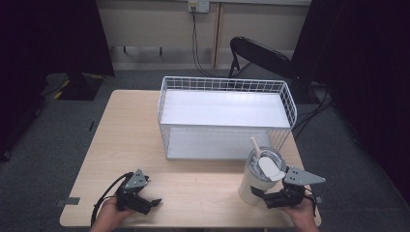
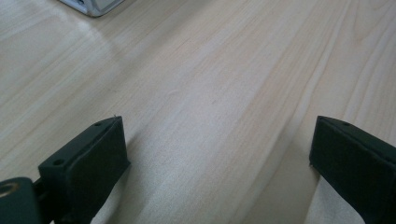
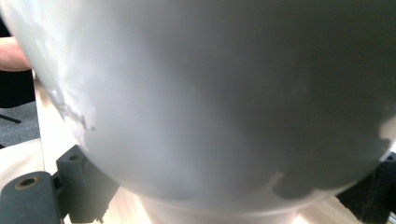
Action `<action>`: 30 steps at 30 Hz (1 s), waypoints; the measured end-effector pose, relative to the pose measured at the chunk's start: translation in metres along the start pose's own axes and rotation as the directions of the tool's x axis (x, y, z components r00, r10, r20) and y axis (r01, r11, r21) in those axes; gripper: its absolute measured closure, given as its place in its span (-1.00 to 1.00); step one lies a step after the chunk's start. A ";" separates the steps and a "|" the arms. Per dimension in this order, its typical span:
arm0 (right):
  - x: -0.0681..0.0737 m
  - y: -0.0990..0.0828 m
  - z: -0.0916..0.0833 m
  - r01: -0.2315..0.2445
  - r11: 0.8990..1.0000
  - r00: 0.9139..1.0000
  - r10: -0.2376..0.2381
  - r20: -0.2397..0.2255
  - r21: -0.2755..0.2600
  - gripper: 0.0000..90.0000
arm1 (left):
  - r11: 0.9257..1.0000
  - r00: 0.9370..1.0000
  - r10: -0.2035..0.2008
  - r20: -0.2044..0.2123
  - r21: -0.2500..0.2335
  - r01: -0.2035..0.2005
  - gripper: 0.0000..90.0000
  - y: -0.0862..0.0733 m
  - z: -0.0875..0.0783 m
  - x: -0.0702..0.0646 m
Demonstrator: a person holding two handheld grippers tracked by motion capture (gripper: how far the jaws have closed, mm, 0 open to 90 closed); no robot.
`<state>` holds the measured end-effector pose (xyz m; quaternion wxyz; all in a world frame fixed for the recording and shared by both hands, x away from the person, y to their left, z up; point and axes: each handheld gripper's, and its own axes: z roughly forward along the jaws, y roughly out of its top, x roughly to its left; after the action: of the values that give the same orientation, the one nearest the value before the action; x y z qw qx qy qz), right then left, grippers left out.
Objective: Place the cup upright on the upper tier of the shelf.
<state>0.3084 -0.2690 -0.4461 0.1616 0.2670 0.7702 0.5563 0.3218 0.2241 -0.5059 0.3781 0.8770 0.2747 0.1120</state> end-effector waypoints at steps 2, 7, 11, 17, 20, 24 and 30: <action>0.000 0.000 0.000 -0.001 1.000 1.000 0.001 0.003 0.000 -0.81 | 1.000 1.000 0.001 0.000 0.000 -0.001 -0.92 0.000 0.000 0.000; -0.004 0.001 -0.003 -0.040 0.999 0.999 0.040 0.010 -0.009 -0.80 | 1.000 1.000 0.001 0.000 0.000 -0.001 -0.92 0.000 0.000 0.000; -0.006 0.001 -0.006 -0.041 0.999 0.999 0.041 0.022 -0.013 -0.80 | 1.000 1.000 0.001 0.000 0.001 -0.001 -0.92 0.000 0.000 0.000; -0.005 0.007 -0.011 -0.025 0.999 0.999 0.026 0.033 -0.038 -0.80 | 1.000 1.000 0.000 0.000 0.000 0.000 -0.92 0.000 0.000 0.000; -0.006 0.011 -0.011 -0.036 0.998 0.999 0.038 0.029 -0.048 -0.80 | 1.000 1.000 0.001 0.000 0.000 -0.001 -0.92 0.000 0.000 0.000; -0.007 0.015 -0.009 -0.050 0.998 0.998 0.051 0.024 -0.046 -0.79 | 1.000 1.000 0.001 0.000 0.000 -0.001 -0.92 0.000 0.000 0.000; -0.007 0.025 -0.006 -0.055 0.998 0.998 0.055 0.010 -0.040 -0.79 | 1.000 1.000 0.001 0.000 0.000 -0.001 -0.92 0.000 0.000 0.000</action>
<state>0.3169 -0.2718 -0.4213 0.1557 0.2880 0.7504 0.5741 0.3219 0.2241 -0.5058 0.3779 0.8772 0.2743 0.1121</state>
